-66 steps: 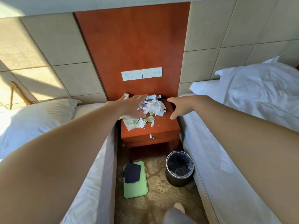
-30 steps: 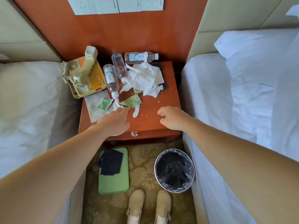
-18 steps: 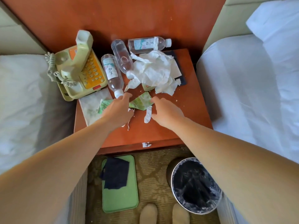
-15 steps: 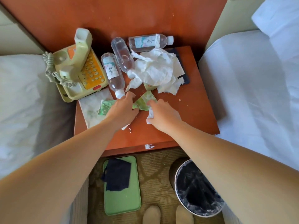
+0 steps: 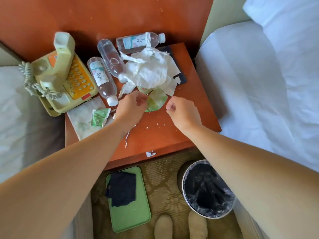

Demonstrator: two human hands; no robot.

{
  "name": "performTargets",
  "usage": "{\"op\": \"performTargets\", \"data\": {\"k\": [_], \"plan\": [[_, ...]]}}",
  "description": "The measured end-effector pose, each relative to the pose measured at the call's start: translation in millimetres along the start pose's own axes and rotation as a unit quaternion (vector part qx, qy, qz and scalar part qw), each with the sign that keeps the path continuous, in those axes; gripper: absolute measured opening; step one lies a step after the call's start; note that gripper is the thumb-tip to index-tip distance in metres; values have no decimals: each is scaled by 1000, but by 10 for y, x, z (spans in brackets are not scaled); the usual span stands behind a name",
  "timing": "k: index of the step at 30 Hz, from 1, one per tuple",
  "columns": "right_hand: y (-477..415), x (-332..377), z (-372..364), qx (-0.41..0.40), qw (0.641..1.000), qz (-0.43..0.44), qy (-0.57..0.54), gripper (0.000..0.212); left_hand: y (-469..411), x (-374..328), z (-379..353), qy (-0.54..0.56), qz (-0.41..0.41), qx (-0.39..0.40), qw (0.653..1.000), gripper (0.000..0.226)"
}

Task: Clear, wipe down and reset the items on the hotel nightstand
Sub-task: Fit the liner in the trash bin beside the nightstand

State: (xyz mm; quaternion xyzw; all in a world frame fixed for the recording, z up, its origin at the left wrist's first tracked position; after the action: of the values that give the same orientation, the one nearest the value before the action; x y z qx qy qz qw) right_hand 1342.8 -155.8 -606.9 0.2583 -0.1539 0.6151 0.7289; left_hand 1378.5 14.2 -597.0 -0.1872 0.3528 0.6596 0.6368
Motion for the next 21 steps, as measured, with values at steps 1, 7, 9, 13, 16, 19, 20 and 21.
{"op": "performTargets", "data": {"k": [1, 7, 9, 13, 16, 19, 20, 21], "plan": [[44, -118, 73, -7, 1000, -22, -17, 13, 41, -55, -69, 10, -1, 9, 1000, 19], [578, -876, 279, -10, 992, -105, -71, 11, 517, -347, -905, 71, -11, 106, 992, 13], [817, -1186, 246, -6, 987, -144, -69, 9, 770, -372, -1273, 77, -14, 144, 986, 13], [1388, -1839, 36, -1, 970, -226, -86, 4, 1207, -343, -1661, 85, -34, 85, 992, 11], [1791, -2270, -244, 27, 959, -269, -90, 6, 1508, -163, -2110, 87, -30, 129, 987, 14], [2064, -2634, -599, 51, 941, -309, -126, 21, 1744, 187, -2616, 67, 22, 182, 981, 15], [2133, -2739, -716, 54, 935, -320, -140, 22, 1796, 302, -2774, 59, 39, 194, 979, 17], [2186, -2827, -830, 62, 933, -324, -145, 18, 1836, 409, -2931, 49, 53, 209, 975, 21]]}}
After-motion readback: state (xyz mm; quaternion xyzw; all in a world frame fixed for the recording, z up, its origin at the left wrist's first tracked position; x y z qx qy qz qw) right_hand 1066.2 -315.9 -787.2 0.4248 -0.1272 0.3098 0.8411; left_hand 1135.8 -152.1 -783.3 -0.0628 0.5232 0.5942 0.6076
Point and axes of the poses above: each hand's wrist, its own y-axis away from the middle knuckle, its own z-axis out of the back of the hand, x = y × z, the point moved 9 cm from there along -y, towards the middle knuckle, and after that the axes turned 1 degree about z, right-handed, at the moved point
